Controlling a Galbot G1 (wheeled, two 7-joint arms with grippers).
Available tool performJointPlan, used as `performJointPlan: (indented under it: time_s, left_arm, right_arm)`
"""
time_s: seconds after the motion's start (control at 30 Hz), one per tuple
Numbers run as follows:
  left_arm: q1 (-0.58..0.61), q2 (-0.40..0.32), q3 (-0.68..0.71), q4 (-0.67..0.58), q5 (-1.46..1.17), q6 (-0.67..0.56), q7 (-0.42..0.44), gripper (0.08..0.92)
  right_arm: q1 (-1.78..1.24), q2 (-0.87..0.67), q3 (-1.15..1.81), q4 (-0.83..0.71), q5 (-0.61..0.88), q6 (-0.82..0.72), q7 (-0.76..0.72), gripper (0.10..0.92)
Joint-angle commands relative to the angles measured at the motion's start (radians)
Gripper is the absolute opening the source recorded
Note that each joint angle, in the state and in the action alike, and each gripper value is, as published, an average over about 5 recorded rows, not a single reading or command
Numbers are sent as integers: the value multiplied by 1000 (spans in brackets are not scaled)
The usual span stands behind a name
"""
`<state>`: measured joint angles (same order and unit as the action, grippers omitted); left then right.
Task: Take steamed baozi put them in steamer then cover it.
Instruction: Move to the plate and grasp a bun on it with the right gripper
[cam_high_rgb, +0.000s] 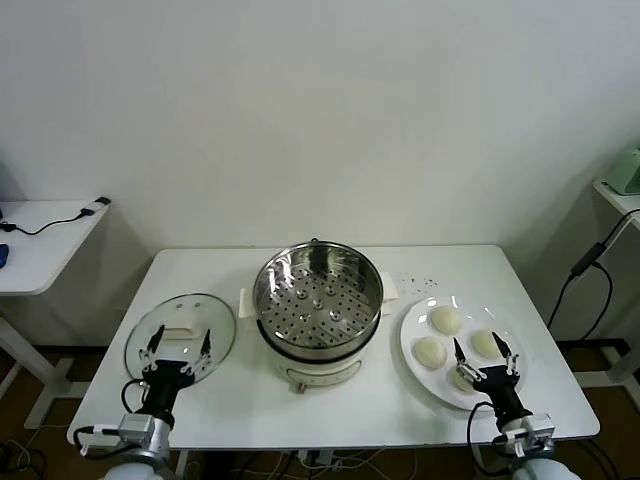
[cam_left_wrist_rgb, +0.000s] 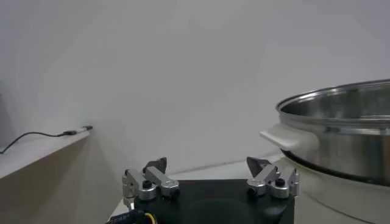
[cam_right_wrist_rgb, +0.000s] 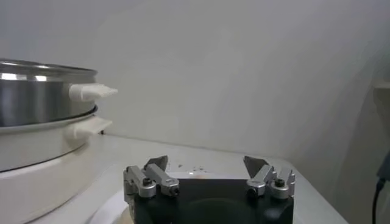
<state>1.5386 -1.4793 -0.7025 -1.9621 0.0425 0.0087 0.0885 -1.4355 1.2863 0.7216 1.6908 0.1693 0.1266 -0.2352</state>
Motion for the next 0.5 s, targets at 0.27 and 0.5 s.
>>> performJointPlan:
  time_s: [0.27, 0.5]
  left_arm:
    - [17, 15, 37, -14, 13, -15, -50, 823]
    - [35, 17, 74, -28, 15, -25, -61, 823]
  right_arm:
    - [148, -458, -34, -91, -199, -270, -401, 823]
    - [421, -716, -293, -258, -239, -298, -586, 823]
